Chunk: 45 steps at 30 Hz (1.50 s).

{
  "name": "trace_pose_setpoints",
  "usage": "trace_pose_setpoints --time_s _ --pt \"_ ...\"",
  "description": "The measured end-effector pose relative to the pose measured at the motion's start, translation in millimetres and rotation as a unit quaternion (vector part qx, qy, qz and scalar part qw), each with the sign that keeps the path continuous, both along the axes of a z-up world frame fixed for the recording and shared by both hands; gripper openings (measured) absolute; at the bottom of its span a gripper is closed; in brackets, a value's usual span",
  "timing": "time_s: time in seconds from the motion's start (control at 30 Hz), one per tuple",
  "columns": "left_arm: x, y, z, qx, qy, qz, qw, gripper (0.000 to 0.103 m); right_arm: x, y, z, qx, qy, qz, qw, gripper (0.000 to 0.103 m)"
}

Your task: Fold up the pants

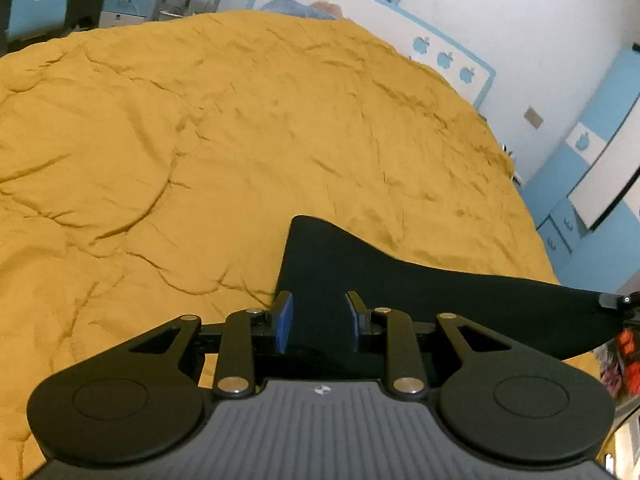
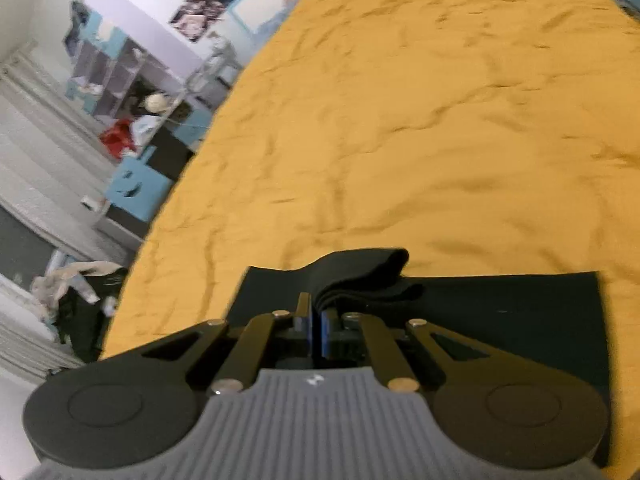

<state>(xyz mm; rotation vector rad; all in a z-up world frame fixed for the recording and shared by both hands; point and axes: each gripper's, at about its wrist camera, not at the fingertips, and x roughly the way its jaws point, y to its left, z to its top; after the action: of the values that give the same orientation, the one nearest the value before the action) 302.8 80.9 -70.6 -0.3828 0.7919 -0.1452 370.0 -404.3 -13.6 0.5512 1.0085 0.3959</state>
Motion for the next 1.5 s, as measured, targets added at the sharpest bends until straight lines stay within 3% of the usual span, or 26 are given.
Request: trace_pose_setpoints --time_s 0.2,0.27,0.43,0.5,0.57,0.63,0.77,0.9,1.0,1.07,1.17,1.23,1.3,1.37,1.43,1.5 --pt "12.5 -20.6 -21.4 0.035 0.022 -0.022 0.9989 0.027 5.1 -57.0 -52.5 -0.001 0.068 -0.043 0.997 0.0" --pt "14.7 -24.6 -24.7 0.041 0.023 -0.023 0.9986 0.026 5.4 -62.0 -59.8 -0.001 0.072 -0.045 0.996 0.0" --pt "12.1 -21.9 -21.9 0.043 0.017 -0.015 0.9988 0.026 -12.2 -63.2 -26.0 0.041 -0.003 -0.015 0.999 0.0" --pt "10.5 -18.5 -22.2 0.044 0.019 -0.014 0.9988 0.026 -17.0 -69.3 -17.9 0.002 -0.023 -0.011 1.0 0.0" --pt "12.2 -17.5 -25.0 0.048 0.025 -0.016 0.9984 0.026 -11.0 -78.3 -40.5 -0.045 0.012 -0.025 0.999 0.0" --pt "13.4 -18.5 -29.0 0.055 0.033 -0.015 0.9978 0.026 -4.8 -83.6 -82.6 -0.09 0.067 -0.035 0.993 0.0" --pt "7.6 -19.3 -31.6 0.069 0.037 -0.027 0.9966 0.026 -9.8 -90.9 -121.4 -0.089 0.086 -0.046 0.991 0.0" --pt "4.7 -13.0 -29.5 0.091 0.039 -0.03 0.9947 0.026 -13.5 -93.4 -110.8 -0.077 0.069 -0.044 0.994 0.0" --pt "2.3 -7.6 -28.2 0.085 0.039 -0.022 0.9954 0.026 -21.2 -90.1 -76.8 -0.058 0.012 -0.026 0.998 0.0" --pt "1.1 -6.7 -28.9 0.081 0.04 -0.021 0.9957 0.026 -23.1 -85.9 -70.8 -0.09 0.0 -0.019 0.996 0.0" --pt "1.5 -9.8 -32.0 0.081 0.047 -0.026 0.9953 0.026 -19.9 -79.5 -109.3 -0.157 0.049 -0.008 0.986 0.0" --pt "-0.5 -11.5 -32.2 0.083 0.049 -0.03 0.9949 0.026 -23.1 -83.0 -127.6 -0.157 0.059 -0.024 0.986 0.0" --pt "-6.1 -13.3 -29.4 0.092 0.044 -0.04 0.994 0.026 -30.1 -87.0 -125.6 -0.153 0.053 -0.053 0.985 0.004" --pt "-10.8 -15.3 -26.5 0.115 0.039 -0.057 0.9909 0.026 -40.7 -85.2 -115.7 -0.202 0.038 -0.066 0.976 0.019" --pt "-16.6 -18.9 -24.1 0.148 0.033 -0.079 0.9853 0.026 -54.2 -80.8 -103.8 -0.233 0.022 -0.076 0.969 0.019" --pt "-22.2 -24.0 -24.8 0.167 0.029 -0.104 0.9801 0.028 -70.2 -77.1 -93.1 -0.21 -0.004 -0.077 0.975 0.019"
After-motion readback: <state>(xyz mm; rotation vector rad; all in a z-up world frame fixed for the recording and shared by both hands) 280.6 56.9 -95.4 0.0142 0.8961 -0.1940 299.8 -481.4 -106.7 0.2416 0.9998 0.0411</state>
